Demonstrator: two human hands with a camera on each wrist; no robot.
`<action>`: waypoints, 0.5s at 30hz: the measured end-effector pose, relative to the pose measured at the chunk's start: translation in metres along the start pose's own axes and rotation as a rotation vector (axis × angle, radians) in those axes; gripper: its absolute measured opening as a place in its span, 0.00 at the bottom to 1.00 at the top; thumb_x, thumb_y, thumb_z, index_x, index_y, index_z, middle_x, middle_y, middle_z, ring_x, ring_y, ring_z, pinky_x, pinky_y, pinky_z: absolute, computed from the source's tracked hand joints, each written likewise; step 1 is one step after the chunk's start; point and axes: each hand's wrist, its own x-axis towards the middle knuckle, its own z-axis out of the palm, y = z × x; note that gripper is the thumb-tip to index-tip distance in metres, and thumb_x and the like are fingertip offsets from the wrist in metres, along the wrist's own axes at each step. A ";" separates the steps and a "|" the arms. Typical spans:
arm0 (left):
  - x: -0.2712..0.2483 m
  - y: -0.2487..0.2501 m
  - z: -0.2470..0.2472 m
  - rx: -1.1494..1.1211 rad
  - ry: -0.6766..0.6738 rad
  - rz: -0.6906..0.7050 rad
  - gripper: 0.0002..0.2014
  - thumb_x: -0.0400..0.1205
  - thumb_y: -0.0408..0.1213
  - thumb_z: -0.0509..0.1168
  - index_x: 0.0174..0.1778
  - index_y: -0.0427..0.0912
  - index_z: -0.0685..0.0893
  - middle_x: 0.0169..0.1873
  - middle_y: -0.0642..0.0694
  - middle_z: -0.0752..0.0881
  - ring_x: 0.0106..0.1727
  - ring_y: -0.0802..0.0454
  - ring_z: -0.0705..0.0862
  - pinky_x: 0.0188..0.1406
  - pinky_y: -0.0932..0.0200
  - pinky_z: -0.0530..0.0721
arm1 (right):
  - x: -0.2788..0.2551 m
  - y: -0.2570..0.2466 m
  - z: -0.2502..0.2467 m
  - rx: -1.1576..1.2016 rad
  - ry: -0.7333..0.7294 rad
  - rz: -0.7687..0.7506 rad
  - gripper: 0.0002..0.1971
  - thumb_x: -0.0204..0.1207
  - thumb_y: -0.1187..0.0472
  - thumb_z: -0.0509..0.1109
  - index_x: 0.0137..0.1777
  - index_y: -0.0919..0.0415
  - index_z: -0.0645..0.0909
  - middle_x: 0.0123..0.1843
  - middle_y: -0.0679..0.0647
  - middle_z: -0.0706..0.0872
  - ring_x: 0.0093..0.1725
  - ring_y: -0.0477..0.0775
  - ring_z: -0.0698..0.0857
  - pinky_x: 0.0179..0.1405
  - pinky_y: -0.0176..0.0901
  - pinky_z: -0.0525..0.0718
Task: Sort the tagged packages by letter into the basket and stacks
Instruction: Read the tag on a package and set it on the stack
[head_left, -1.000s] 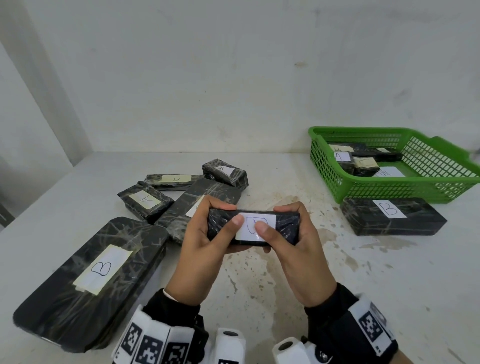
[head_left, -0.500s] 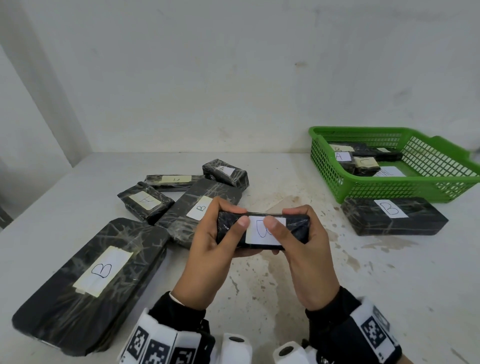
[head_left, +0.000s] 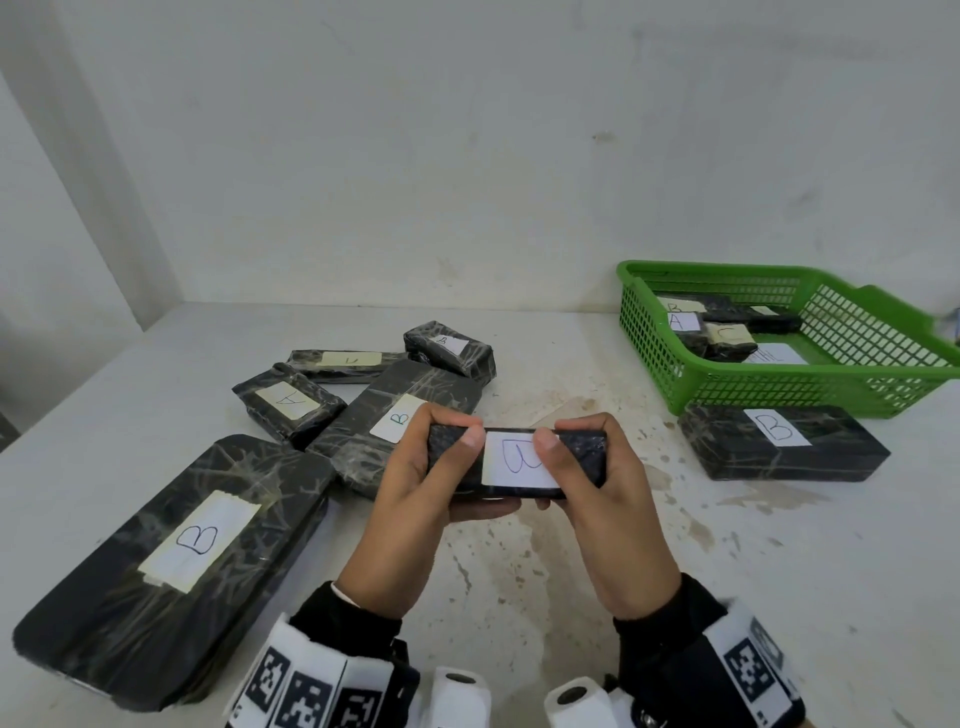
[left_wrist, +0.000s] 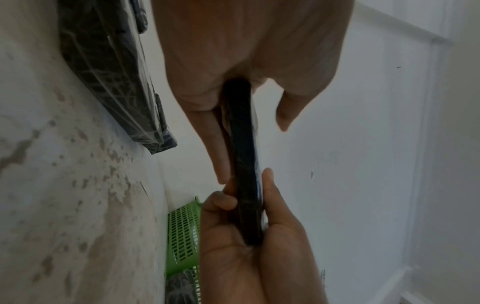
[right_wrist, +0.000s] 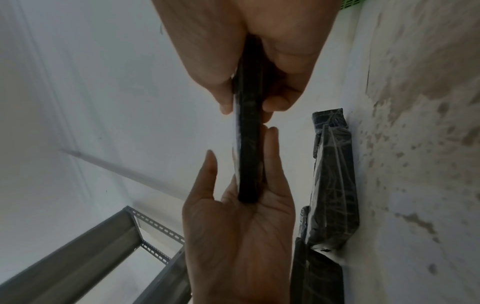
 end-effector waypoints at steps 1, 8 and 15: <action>0.000 0.000 0.001 -0.004 0.000 -0.003 0.08 0.83 0.41 0.65 0.51 0.40 0.76 0.45 0.39 0.91 0.48 0.37 0.91 0.43 0.47 0.92 | 0.000 0.000 -0.001 0.003 0.006 -0.008 0.17 0.69 0.51 0.72 0.49 0.62 0.76 0.35 0.49 0.85 0.36 0.47 0.83 0.33 0.39 0.81; 0.003 -0.003 -0.003 0.011 0.075 0.029 0.04 0.87 0.29 0.58 0.50 0.39 0.78 0.43 0.42 0.90 0.50 0.41 0.91 0.37 0.51 0.91 | 0.001 0.002 0.000 0.053 -0.080 0.046 0.16 0.75 0.50 0.65 0.54 0.63 0.74 0.40 0.51 0.89 0.38 0.46 0.85 0.34 0.39 0.82; 0.004 -0.003 -0.004 -0.083 0.025 -0.015 0.04 0.84 0.34 0.63 0.54 0.40 0.77 0.50 0.36 0.90 0.54 0.39 0.91 0.40 0.49 0.91 | 0.006 0.005 -0.002 0.163 -0.073 0.086 0.16 0.80 0.50 0.67 0.54 0.63 0.74 0.43 0.53 0.90 0.41 0.49 0.86 0.34 0.40 0.82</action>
